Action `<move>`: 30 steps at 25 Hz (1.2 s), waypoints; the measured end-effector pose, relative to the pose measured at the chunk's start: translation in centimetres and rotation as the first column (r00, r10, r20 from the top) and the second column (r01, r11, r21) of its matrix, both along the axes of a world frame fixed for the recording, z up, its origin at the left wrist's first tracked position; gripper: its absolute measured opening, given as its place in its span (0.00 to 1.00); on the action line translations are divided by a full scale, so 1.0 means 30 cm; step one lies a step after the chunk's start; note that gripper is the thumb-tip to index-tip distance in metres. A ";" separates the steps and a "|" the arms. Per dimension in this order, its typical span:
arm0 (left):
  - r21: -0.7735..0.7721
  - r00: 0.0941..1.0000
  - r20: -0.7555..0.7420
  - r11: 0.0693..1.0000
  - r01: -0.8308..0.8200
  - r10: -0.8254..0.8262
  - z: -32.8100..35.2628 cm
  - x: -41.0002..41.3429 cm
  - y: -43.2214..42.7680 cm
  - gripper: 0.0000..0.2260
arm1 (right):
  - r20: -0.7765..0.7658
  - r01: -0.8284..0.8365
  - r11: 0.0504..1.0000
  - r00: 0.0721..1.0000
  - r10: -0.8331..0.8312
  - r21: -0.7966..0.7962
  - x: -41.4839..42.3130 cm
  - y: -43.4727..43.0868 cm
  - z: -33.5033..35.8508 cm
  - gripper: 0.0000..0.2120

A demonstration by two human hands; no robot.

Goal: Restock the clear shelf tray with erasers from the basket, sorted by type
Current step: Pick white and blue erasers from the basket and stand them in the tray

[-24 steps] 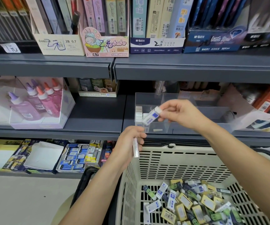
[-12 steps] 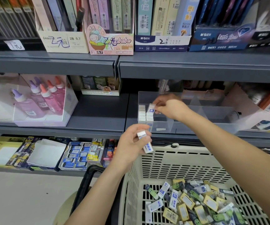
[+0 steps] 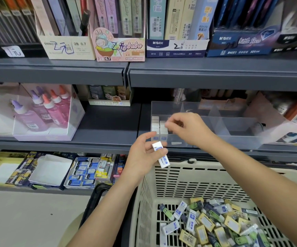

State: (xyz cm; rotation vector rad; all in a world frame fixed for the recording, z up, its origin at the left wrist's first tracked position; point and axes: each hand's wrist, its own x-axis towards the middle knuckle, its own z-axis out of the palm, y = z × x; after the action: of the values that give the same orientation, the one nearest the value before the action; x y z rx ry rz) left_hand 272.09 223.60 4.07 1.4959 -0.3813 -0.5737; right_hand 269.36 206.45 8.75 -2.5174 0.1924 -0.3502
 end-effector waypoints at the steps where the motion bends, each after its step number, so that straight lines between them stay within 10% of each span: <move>1: 0.028 1.000 0.016 1.000 0.007 -0.008 0.004 0.002 -0.005 0.27 | -0.037 -0.059 0.996 0.997 0.061 0.068 -0.027 0.015 0.008 0.06; 5: 0.172 0.994 0.090 0.984 0.047 -0.063 0.018 -0.006 -0.024 0.37 | -0.207 -0.198 0.977 0.955 0.210 0.078 -0.078 0.038 -0.004 0.07; 11: 0.153 0.966 0.254 0.985 -0.085 0.044 0.023 -0.010 -0.027 0.10 | -0.131 -0.076 0.938 0.983 0.127 0.338 -0.081 0.003 0.015 0.06; 15: 0.195 0.884 0.436 0.941 -0.277 0.170 0.008 0.003 -0.031 0.11 | 0.014 0.063 0.902 0.997 -0.077 0.427 -0.001 -0.062 0.045 0.08; 22: 0.358 0.923 0.371 0.901 -0.245 0.104 -0.041 0.064 -0.096 0.31 | -0.036 0.189 0.968 0.982 -0.185 0.164 0.147 -0.075 -0.008 0.05; 30: 0.363 0.831 0.556 0.891 -0.272 0.028 -0.075 0.066 -0.113 0.19 | -0.336 0.119 0.992 0.933 -0.129 -0.048 0.176 -0.036 -0.055 0.12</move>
State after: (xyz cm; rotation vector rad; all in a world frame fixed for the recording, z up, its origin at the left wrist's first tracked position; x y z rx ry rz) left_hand 274.06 220.22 1.84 2.1029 -0.5871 -0.0844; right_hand 274.63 205.37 7.10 -2.5831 0.4864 0.0373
